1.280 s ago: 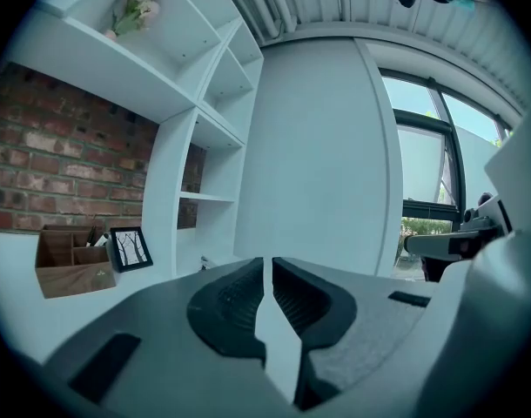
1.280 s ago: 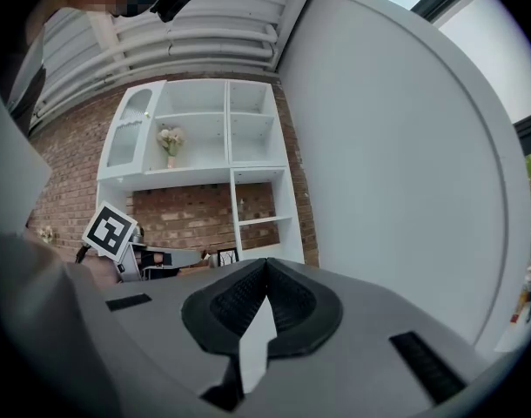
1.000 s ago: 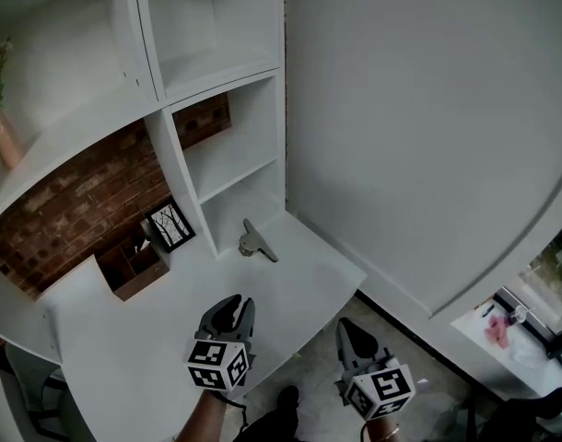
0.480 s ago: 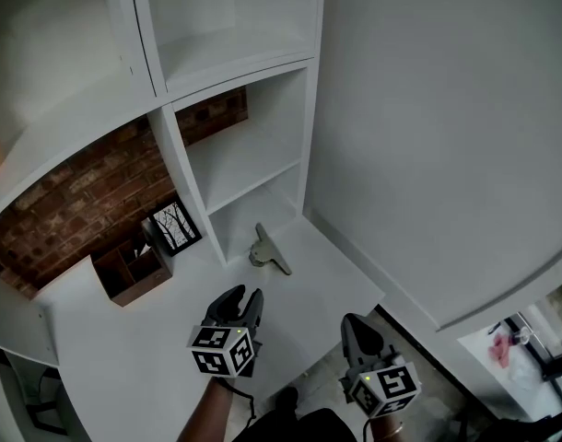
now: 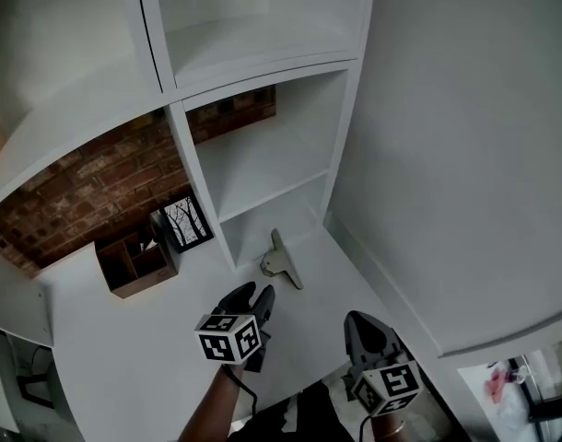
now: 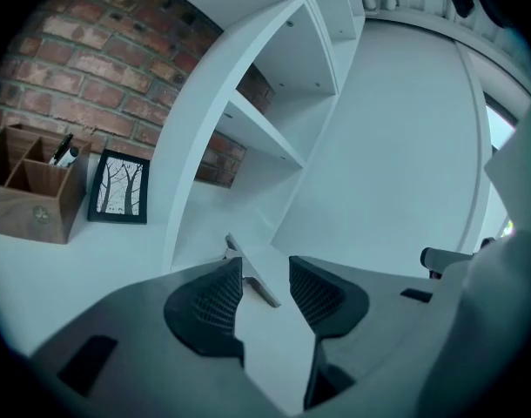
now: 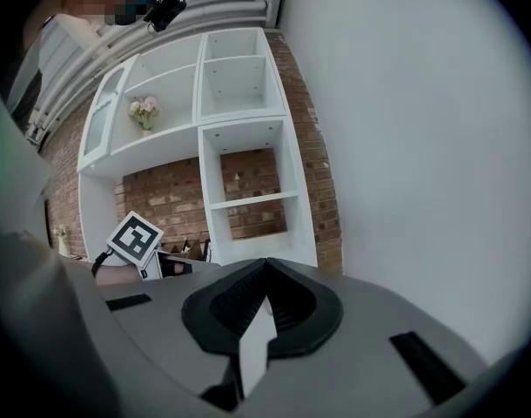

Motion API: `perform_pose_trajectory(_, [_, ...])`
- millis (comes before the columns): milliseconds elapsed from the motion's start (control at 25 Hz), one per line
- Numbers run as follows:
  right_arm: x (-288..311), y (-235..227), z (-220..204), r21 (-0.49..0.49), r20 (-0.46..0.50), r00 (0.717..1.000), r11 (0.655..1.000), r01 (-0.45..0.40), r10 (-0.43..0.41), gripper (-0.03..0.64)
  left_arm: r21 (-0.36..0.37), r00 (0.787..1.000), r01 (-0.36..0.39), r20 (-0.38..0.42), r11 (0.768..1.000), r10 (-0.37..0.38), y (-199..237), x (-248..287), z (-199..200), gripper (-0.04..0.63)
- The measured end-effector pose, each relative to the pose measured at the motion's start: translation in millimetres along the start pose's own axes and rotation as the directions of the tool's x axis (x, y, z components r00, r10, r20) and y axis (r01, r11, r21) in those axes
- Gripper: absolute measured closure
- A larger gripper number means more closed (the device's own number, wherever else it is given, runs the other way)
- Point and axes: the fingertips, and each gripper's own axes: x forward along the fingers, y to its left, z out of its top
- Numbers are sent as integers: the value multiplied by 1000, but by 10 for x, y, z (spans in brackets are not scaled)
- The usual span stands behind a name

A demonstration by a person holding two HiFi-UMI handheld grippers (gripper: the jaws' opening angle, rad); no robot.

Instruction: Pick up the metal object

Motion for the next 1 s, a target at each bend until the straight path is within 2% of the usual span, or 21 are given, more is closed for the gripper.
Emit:
perform_pose_trajectory(240, [427, -224, 75, -16, -40, 995, 995, -96, 96, 612, -92, 996, -78, -40, 993, 75, 170, 373, -62, 434])
perform_pose_trajectory(600, [959, -477, 33, 18, -93, 972, 976, -217, 218, 612, -250, 977, -203, -115, 947, 179, 455, 851, -229, 434])
perform_pose_trajectory(760, [1135, -484, 3, 35, -104, 957, 962, -270, 272, 612, -280, 968, -247, -125, 928, 219, 561, 954, -252, 434])
perform_pose_trajectory(1000, [1332, -529, -103, 33, -155, 938, 951, -309, 310, 612, -320, 963, -267, -128, 909, 237, 624, 1070, -236, 437])
